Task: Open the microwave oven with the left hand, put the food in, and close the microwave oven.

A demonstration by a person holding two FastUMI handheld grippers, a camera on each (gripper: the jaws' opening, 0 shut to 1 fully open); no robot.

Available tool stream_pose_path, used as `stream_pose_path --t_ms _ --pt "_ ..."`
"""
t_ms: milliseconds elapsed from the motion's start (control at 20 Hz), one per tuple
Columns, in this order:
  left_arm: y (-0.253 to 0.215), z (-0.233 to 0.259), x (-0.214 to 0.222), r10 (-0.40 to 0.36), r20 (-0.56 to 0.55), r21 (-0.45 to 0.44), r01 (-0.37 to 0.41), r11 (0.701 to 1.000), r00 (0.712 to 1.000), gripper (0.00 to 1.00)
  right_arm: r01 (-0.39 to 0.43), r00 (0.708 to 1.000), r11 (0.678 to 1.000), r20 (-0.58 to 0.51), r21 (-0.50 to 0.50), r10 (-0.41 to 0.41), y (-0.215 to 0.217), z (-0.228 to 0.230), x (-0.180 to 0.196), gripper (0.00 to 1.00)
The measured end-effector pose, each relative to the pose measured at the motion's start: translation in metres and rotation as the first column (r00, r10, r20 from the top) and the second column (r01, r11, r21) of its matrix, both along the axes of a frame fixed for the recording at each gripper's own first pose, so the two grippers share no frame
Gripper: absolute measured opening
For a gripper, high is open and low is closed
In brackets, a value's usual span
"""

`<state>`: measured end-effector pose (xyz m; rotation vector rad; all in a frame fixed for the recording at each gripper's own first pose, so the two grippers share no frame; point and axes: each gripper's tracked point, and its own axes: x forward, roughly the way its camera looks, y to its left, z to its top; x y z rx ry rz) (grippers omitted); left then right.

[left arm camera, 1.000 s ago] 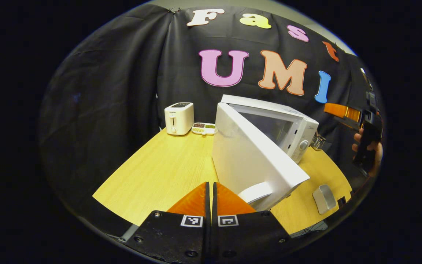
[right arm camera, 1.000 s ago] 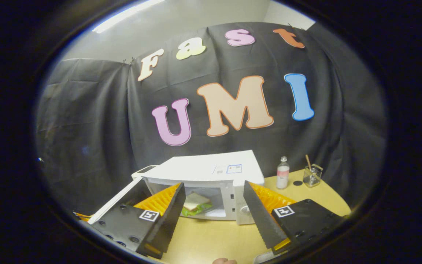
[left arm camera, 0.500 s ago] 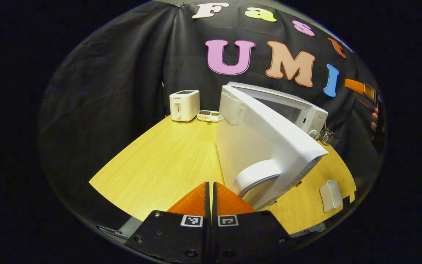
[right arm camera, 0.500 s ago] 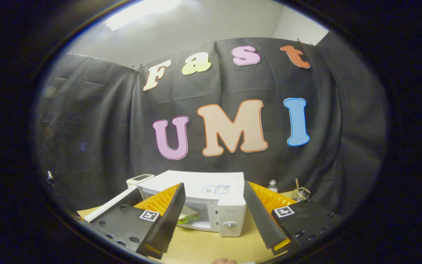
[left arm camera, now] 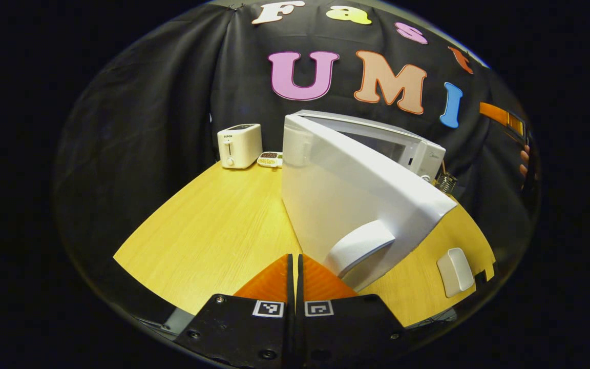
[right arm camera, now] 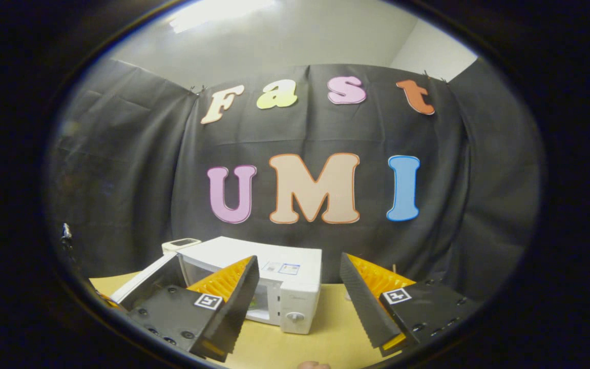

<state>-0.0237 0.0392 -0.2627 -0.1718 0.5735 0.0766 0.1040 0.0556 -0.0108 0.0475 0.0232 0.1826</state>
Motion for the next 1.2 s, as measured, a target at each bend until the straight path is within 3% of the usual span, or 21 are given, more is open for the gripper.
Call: stream_pose_path --t_ms 50,100,150,250,300,350,800,950,1200 --pt "-0.003 -0.001 0.004 -0.008 -0.002 0.001 0.008 1.000 1.000 0.01 0.005 1.000 1.000 0.002 -0.010 -0.005 -0.003 0.000 -0.001 0.97" --pt "-0.006 0.000 0.007 -0.012 0.000 0.003 0.012 1.000 1.000 0.01 0.005 1.000 1.000 -0.002 -0.016 -0.005 -0.005 -0.001 -0.002 0.97" --pt "-0.010 0.002 0.011 -0.016 0.004 0.004 0.016 1.000 1.000 0.01 0.003 1.000 1.000 -0.006 -0.020 -0.003 -0.005 -0.004 -0.004 0.87" --pt "-0.018 0.003 0.019 -0.025 0.010 -0.004 0.025 1.000 1.000 0.01 0.004 1.000 1.000 -0.004 -0.027 -0.004 -0.009 -0.003 -0.006 0.87" --pt "-0.023 0.005 0.023 -0.031 0.012 -0.005 0.031 1.000 0.999 0.01 0.004 1.000 1.000 0.000 -0.031 -0.004 -0.011 -0.001 -0.006 0.97" --pt "-0.027 0.004 0.024 -0.046 0.012 -0.003 0.046 0.999 0.999 0.01 0.004 1.000 0.999 0.000 -0.036 -0.004 -0.013 -0.001 -0.007 0.87" --pt "-0.067 0.006 0.050 -0.143 0.014 0.021 0.143 0.989 0.990 0.01 0.005 1.000 0.998 0.028 -0.067 -0.003 -0.026 0.007 -0.024 0.87" --pt "-0.078 0.008 0.061 -0.166 0.017 0.035 0.165 0.986 0.986 0.01 0.006 1.000 0.996 0.030 -0.092 -0.003 -0.036 0.006 -0.028 0.96" --pt "-0.098 0.013 0.082 -0.191 0.024 0.039 0.190 0.981 0.981 0.01 0.017 1.000 0.997 0.026 -0.079 -0.015 -0.051 0.009 -0.033 0.96"
